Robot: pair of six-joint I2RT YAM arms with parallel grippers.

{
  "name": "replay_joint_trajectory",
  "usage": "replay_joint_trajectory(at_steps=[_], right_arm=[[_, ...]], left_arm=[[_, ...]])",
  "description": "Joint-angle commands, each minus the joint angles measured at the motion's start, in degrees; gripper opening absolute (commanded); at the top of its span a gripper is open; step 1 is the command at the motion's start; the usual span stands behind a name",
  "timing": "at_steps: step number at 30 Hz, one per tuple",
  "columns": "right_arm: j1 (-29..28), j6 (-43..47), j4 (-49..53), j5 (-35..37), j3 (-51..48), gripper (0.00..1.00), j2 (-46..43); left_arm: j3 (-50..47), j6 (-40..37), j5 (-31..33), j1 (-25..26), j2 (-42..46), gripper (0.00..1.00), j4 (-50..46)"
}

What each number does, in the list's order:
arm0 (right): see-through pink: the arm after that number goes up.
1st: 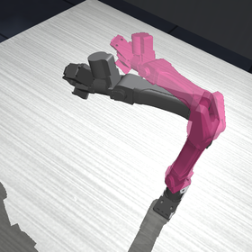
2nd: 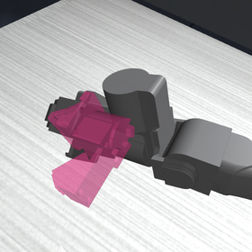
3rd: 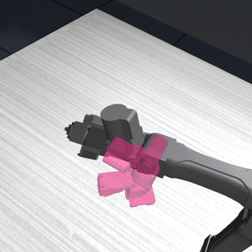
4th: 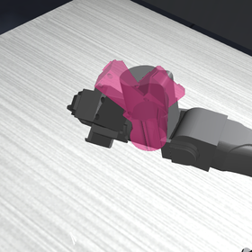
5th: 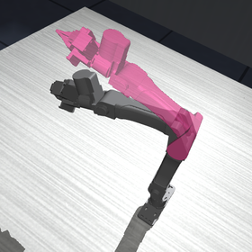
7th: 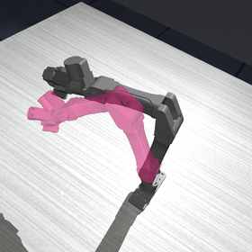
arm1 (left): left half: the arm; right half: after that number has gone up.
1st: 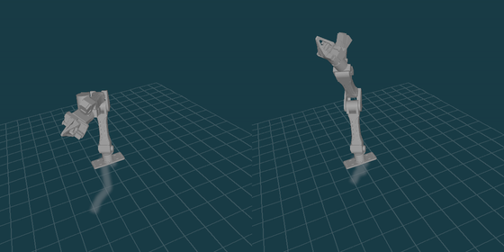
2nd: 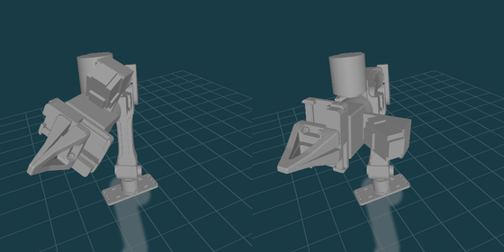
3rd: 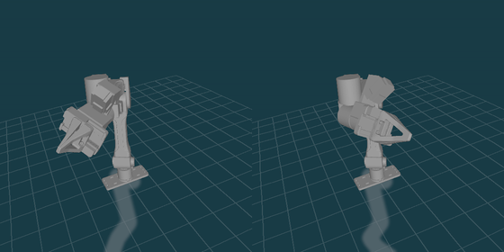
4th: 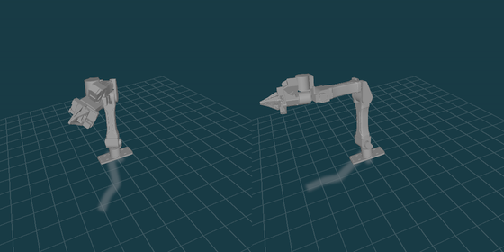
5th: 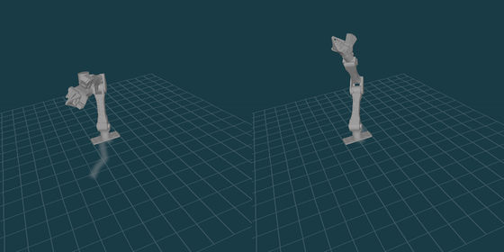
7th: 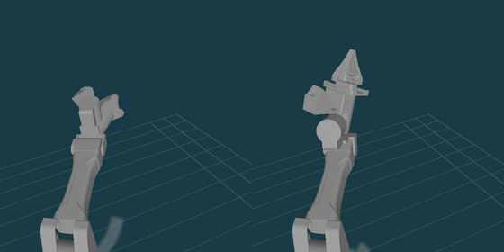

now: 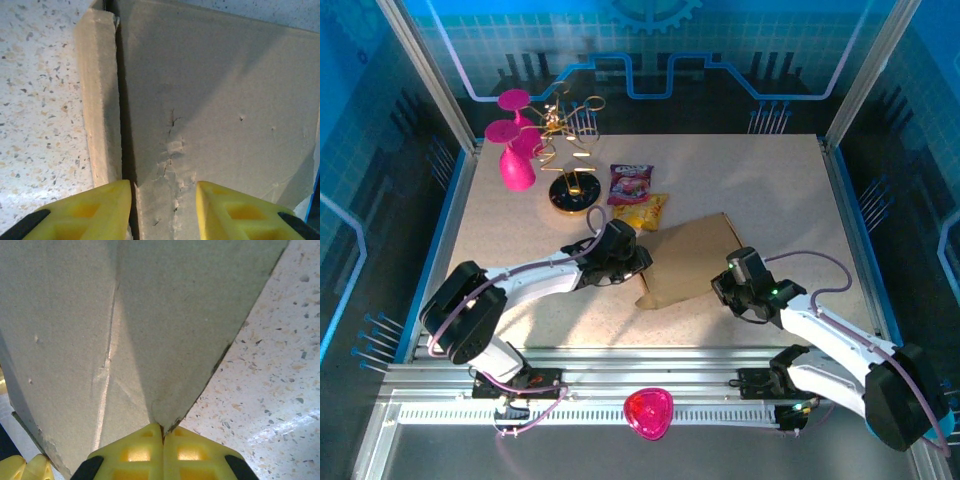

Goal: Fold the paper box

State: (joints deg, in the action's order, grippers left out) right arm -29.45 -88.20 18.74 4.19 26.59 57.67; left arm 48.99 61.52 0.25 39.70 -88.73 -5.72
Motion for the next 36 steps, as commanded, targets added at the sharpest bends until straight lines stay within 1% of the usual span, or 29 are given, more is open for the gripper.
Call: replay_joint_trajectory(at_steps=[1,3,5,9,14,19,22,25,28,31,33,35,36], right_arm=[[0.7,2.4,2.9,-0.3,0.1,0.0,0.8],[0.8,2.7,2.9,-0.5,0.3,0.0,0.9],[0.8,2.6,2.9,-0.7,0.2,0.0,1.0],[0.8,2.7,2.3,-1.1,0.1,0.0,1.5],[0.8,3.0,1.6,-2.0,0.5,0.0,2.4],[0.8,3.5,1.4,-2.9,0.6,0.0,3.0],[1.1,3.3,1.2,-2.9,0.0,0.0,2.8],[2.0,3.9,1.0,-2.8,-0.5,0.0,1.9],[2.9,5.3,0.8,-3.8,-0.4,0.0,2.1],[4.5,7.3,0.9,-6.1,-0.2,0.11,2.6],[5.7,10.4,2.9,-7.2,1.3,0.24,2.4],[7.1,14.6,6.9,-7.4,4.2,0.39,2.0],[8.3,17.5,9.3,-7.8,6.3,0.46,1.9]], left_arm=[[0.9,-0.6,3.5,-0.2,3.1,0.42,-7.6],[1.0,-1.1,6.0,-0.2,5.7,0.45,-9.5],[1.2,-2.0,6.6,-0.4,6.7,0.46,-9.9],[1.2,-1.9,3.6,-2.0,4.7,0.47,-10.9],[0.1,0.0,-2.0,-2.1,0.5,0.46,-4.7],[1.2,0.8,-2.8,-1.9,-2.9,0.44,-1.2],[1.7,0.6,-3.8,-1.9,-4.4,0.39,0.4],[1.7,0.7,-3.5,-1.6,-5.2,0.29,-1.0],[-0.2,1.4,-3.4,-1.6,-5.2,0.18,0.6],[-0.2,0.6,-3.7,-1.6,-5.7,0.1,-0.3],[-0.3,-0.2,-3.3,-1.6,-5.7,0.05,-1.3],[-0.7,-1.0,-2.6,-1.6,-5.1,0.0,-2.0],[-0.9,-1.7,-2.3,-1.6,-4.6,0.0,-2.4]])
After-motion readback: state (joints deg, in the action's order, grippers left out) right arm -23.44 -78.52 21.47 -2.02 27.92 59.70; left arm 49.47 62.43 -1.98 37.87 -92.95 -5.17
